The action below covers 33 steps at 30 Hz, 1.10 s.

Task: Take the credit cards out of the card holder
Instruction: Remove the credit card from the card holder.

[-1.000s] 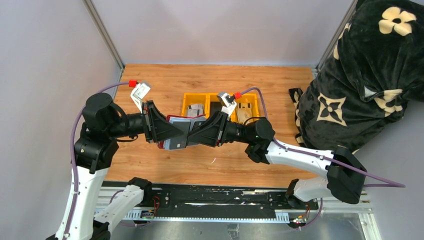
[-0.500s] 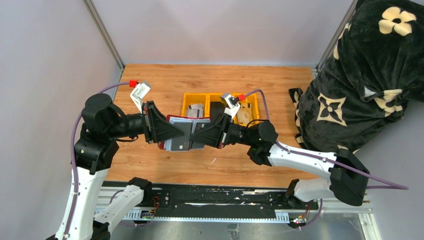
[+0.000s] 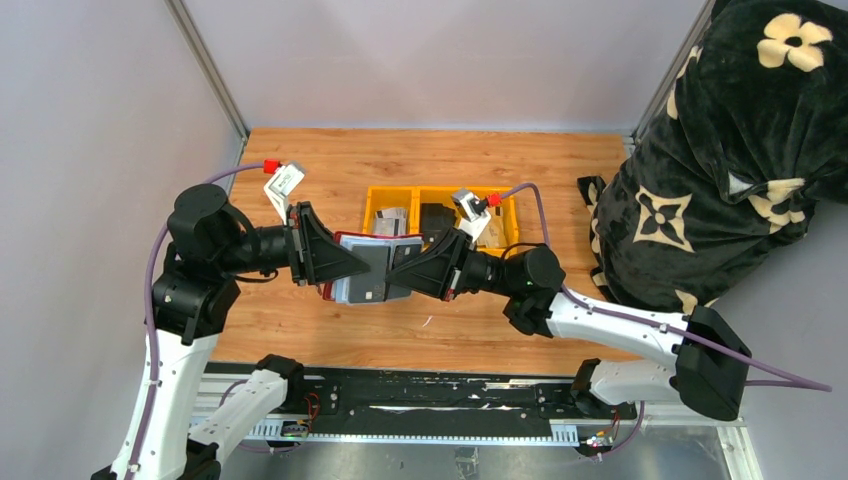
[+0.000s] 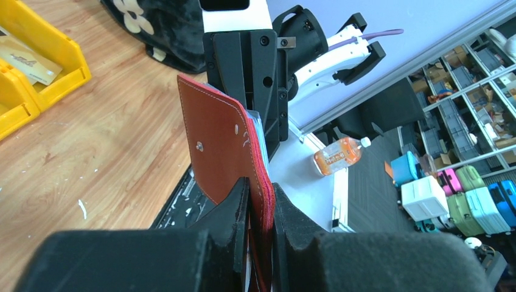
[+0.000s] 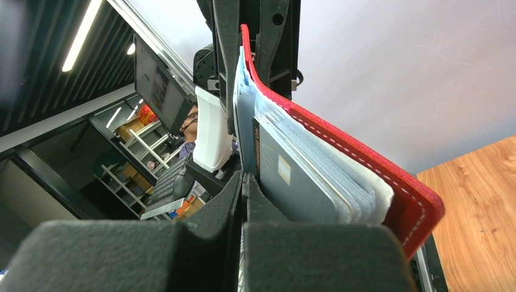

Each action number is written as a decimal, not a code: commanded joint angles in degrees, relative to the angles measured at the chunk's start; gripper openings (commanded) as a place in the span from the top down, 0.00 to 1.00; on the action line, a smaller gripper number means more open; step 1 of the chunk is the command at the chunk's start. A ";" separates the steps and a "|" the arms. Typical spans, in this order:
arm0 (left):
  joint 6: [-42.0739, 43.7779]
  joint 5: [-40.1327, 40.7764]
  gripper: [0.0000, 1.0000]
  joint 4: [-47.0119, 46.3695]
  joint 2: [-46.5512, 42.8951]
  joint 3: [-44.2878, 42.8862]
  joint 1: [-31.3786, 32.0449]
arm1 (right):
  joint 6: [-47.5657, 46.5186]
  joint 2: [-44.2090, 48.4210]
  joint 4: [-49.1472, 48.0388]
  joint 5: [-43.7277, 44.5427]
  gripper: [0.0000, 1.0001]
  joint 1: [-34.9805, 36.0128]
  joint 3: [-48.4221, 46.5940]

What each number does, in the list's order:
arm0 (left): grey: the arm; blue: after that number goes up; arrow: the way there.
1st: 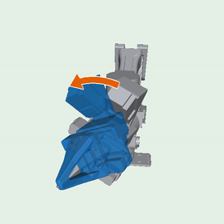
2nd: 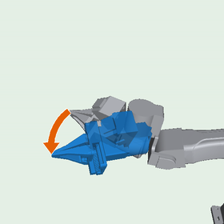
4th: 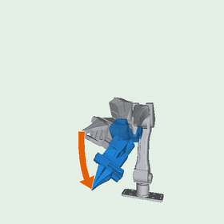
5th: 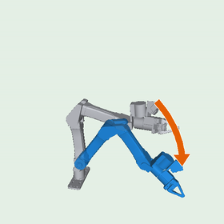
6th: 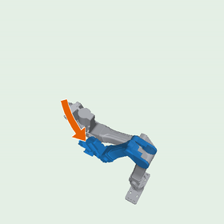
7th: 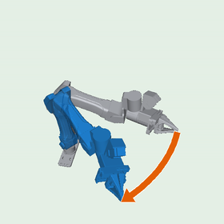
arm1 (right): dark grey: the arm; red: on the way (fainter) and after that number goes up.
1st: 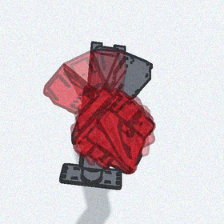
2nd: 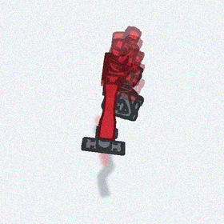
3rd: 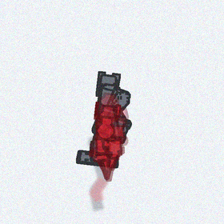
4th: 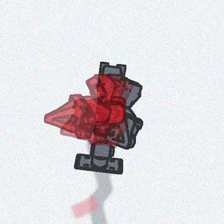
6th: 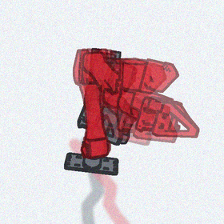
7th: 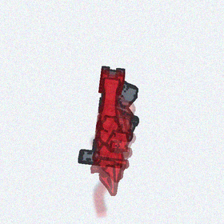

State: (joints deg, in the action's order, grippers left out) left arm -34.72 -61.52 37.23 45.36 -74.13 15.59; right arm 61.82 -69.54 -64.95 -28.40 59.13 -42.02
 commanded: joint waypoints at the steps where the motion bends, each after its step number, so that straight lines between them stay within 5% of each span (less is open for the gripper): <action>1: -2.10 -3.04 1.00 -2.59 -0.70 -1.06 0.29 | -2.48 2.24 1.72 1.41 1.00 0.40 2.72; 9: -2.68 -3.37 0.97 -3.19 -0.65 -0.85 0.31 | -3.46 2.96 3.97 1.23 1.00 0.52 2.02; 12: -2.40 -3.05 0.96 -3.10 -0.63 -0.63 0.27 | -3.53 1.78 4.35 -0.20 0.74 1.16 -0.12; 16: -1.92 -2.58 0.95 -2.97 -0.69 -0.53 0.31 | -3.75 1.00 3.90 -1.05 0.59 1.94 -1.62; 25: -1.66 -1.94 0.95 -2.68 -0.59 -0.55 0.27 | -4.06 0.54 5.14 -2.33 0.59 2.39 -4.22; 33: 0.17 -1.13 0.95 -1.08 -0.49 -1.00 0.31 | -2.82 0.37 3.33 -3.52 0.70 2.48 -5.01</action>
State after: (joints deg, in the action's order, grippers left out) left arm -35.42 -62.15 35.97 44.82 -74.24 15.57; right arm 58.74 -68.97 -58.63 -30.52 60.38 -44.03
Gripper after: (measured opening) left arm 0.154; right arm 0.337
